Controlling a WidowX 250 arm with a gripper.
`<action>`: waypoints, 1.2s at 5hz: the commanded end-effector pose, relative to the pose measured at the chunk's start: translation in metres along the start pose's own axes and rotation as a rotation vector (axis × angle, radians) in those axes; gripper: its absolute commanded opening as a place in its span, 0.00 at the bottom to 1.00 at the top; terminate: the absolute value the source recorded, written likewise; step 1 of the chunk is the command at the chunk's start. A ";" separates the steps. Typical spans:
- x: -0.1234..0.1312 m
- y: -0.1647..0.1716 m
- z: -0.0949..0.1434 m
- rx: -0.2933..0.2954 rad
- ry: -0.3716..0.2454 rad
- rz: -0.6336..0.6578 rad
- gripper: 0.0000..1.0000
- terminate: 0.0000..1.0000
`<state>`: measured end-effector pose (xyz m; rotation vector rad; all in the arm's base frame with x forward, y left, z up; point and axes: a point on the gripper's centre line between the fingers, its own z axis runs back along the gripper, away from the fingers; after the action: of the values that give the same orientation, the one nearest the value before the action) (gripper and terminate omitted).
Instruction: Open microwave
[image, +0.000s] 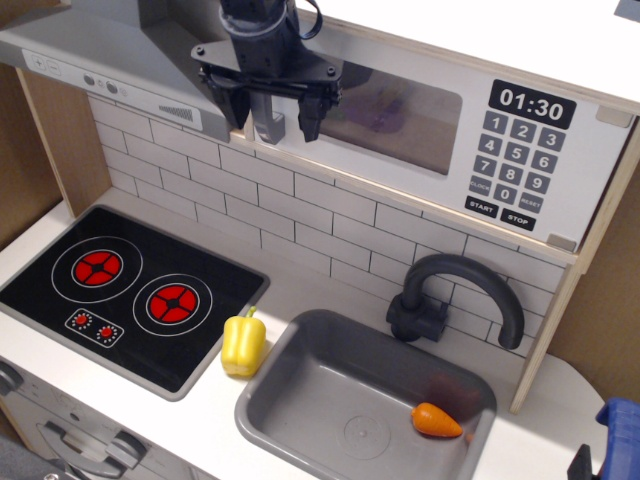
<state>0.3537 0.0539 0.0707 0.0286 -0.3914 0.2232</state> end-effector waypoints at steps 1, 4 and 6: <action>0.024 0.001 0.026 -0.023 -0.123 -0.026 0.00 0.00; 0.002 0.007 0.031 -0.062 -0.092 -0.134 0.00 0.00; -0.035 0.018 0.037 -0.114 0.058 -0.134 0.00 0.00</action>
<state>0.2993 0.0595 0.0709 -0.0824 -0.2752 0.0717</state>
